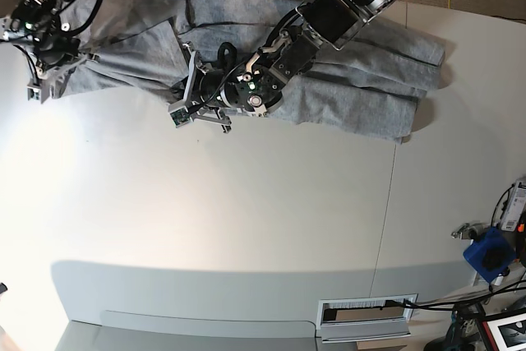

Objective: Fold the T-shirt properly

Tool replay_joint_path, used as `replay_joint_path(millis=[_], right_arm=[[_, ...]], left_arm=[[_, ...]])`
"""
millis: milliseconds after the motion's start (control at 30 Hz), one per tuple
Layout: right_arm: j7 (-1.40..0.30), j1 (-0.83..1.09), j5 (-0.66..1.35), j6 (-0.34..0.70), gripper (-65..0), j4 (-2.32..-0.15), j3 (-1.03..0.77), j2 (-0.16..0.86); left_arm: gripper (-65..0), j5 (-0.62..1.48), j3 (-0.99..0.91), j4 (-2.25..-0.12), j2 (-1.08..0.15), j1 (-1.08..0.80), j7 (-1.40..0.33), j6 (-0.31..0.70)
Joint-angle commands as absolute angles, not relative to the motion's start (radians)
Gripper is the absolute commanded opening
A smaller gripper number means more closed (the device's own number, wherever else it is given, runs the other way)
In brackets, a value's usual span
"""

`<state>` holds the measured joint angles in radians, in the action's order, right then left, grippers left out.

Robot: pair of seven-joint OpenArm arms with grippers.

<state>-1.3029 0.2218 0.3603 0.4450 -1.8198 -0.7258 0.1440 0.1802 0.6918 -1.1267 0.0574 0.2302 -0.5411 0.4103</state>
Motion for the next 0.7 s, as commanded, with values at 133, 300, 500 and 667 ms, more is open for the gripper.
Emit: replay_joint_path(millis=[133, 300, 500, 667], right_arm=[[-1.351, 0.22, 0.459, 0.486, -65.0, -1.84, -0.802, 0.16], [-1.396, 0.22, 0.544, 0.517, -65.0, -1.84, -0.865, 0.16], [-1.396, 0.259, 0.644, 0.56, -52.5, -1.84, -0.913, 0.161], [-1.396, 0.287, 0.66, 0.568, -43.1, -1.84, -0.912, 0.161]], left_arm=[[-65.0, 0.082, 0.691, -1.11, 0.03, 0.224, -0.687, 0.366], [-65.0, 0.082, 0.691, -1.11, 0.03, 0.224, -0.687, 0.366], [-65.0, 0.082, 0.691, -1.11, 0.03, 0.224, -0.687, 0.366], [-65.0, 0.082, 0.691, -1.11, 0.03, 0.224, -0.687, 0.366]])
